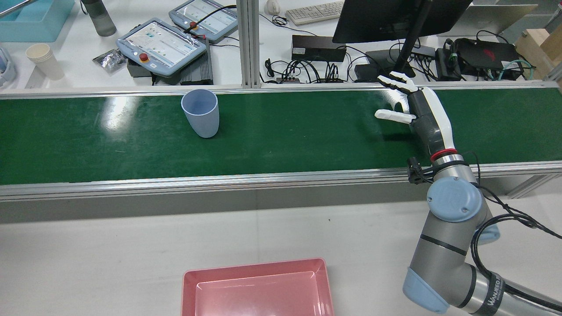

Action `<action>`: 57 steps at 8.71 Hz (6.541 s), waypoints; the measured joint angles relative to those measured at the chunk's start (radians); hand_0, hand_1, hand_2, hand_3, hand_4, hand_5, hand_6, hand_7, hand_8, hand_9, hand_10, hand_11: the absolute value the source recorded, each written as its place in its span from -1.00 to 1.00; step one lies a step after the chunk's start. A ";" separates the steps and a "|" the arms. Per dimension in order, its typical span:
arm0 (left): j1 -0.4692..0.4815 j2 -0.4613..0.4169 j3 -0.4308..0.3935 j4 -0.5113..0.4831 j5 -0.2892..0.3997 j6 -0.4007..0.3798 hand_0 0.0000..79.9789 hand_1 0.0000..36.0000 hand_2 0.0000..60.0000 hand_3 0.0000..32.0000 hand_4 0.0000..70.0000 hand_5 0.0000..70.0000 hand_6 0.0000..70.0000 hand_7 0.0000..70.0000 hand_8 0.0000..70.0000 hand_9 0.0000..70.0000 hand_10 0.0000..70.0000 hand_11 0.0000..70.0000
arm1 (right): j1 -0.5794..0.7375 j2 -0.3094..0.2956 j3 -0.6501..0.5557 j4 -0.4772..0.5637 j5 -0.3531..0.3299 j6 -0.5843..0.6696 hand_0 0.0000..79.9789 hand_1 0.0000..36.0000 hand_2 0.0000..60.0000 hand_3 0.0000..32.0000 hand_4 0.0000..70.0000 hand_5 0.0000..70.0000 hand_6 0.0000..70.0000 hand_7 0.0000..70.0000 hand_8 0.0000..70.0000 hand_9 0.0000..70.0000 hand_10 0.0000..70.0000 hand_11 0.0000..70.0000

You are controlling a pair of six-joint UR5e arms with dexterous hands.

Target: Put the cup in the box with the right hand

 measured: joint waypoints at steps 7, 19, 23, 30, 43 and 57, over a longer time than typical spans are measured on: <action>0.001 0.000 0.000 0.000 0.000 0.000 -1.00 -1.00 -1.00 -1.00 -1.00 -1.00 -1.00 -1.00 -1.00 -1.00 -1.00 -1.00 | 0.019 0.000 -0.002 0.002 -0.001 -0.015 0.14 -0.47 -0.96 -0.94 -0.65 -0.95 -0.89 -0.37 -0.94 -0.76 -1.00 -1.00; 0.001 0.000 0.001 0.000 0.000 0.000 -1.00 -1.00 -1.00 -1.00 -1.00 -1.00 -1.00 -1.00 -1.00 -1.00 -1.00 -1.00 | -0.015 0.004 0.003 0.000 -0.004 -0.031 0.02 -0.59 -0.88 -0.94 -0.62 -0.98 -0.90 -0.37 -0.94 -0.75 -1.00 -1.00; 0.000 0.000 0.002 0.000 0.000 0.000 -1.00 -1.00 -1.00 -1.00 -1.00 -1.00 -1.00 -1.00 -1.00 -1.00 -1.00 -1.00 | -0.015 0.005 0.001 0.000 -0.004 -0.037 0.02 -0.59 -0.86 -1.00 -0.59 -0.98 -0.89 -0.33 -0.93 -0.74 -1.00 -1.00; 0.000 0.000 0.002 -0.001 0.000 0.000 -1.00 -1.00 -1.00 -1.00 -1.00 -1.00 -1.00 -1.00 -1.00 -1.00 -1.00 -1.00 | -0.015 0.006 0.003 -0.001 -0.003 -0.059 -0.62 0.43 1.00 -1.00 0.10 -0.76 -0.04 1.00 0.27 1.00 -0.17 0.20; 0.000 0.000 0.001 0.000 0.000 0.000 -1.00 -1.00 -1.00 -1.00 -1.00 -1.00 -1.00 -1.00 -1.00 -1.00 -1.00 -1.00 | -0.198 0.022 0.425 -0.015 0.040 -0.500 -0.09 -0.20 1.00 -1.00 0.88 -0.73 -0.02 1.00 0.58 1.00 0.33 0.86; -0.001 0.000 0.003 -0.002 0.000 0.000 -1.00 -1.00 -1.00 -1.00 -1.00 -1.00 -1.00 -1.00 -1.00 -1.00 -1.00 -1.00 | -0.625 -0.086 0.514 0.108 -0.270 -0.674 -0.99 -1.00 -1.00 -0.73 -1.00 -1.00 -1.00 -1.00 -1.00 -1.00 -1.00 -1.00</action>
